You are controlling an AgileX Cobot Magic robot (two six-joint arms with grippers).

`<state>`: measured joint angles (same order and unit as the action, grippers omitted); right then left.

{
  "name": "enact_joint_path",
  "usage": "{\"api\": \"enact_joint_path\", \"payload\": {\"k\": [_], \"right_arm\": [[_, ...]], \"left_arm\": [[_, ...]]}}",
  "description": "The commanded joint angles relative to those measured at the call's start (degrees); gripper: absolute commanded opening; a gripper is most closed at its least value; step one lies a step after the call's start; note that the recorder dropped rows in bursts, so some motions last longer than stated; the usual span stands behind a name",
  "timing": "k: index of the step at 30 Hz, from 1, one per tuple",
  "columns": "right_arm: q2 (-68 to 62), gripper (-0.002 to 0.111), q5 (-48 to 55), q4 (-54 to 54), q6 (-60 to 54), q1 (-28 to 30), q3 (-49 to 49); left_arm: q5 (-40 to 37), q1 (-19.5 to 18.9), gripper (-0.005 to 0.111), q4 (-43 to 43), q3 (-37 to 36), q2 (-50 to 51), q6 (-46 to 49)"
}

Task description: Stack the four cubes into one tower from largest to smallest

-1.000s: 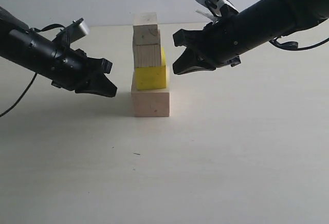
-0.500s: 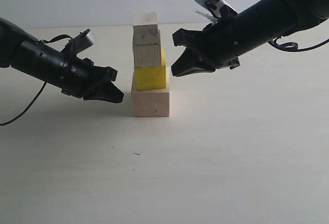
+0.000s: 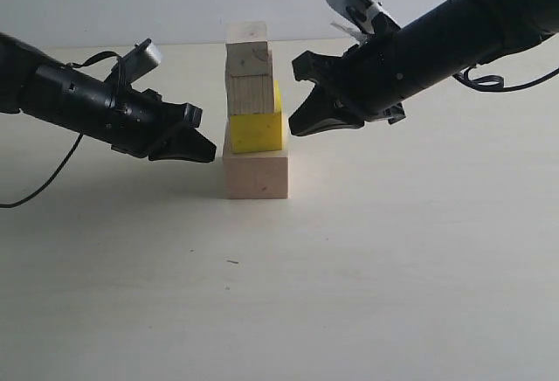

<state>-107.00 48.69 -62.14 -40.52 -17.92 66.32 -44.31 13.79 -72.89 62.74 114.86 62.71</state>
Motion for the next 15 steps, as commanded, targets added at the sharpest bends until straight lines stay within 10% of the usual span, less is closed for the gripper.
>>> {"api": "enact_joint_path", "payload": {"k": [1,15], "right_arm": [[-1.4,0.0,1.31,-0.51,0.09,-0.04,-0.18],[-1.86,0.0,3.54,-1.22,-0.44,-0.04,-0.18]], "left_arm": [[0.16,-0.02,0.0,-0.44,-0.07,-0.13,0.46],[0.16,-0.02,0.0,-0.5,-0.07,-0.13,0.73]]}}
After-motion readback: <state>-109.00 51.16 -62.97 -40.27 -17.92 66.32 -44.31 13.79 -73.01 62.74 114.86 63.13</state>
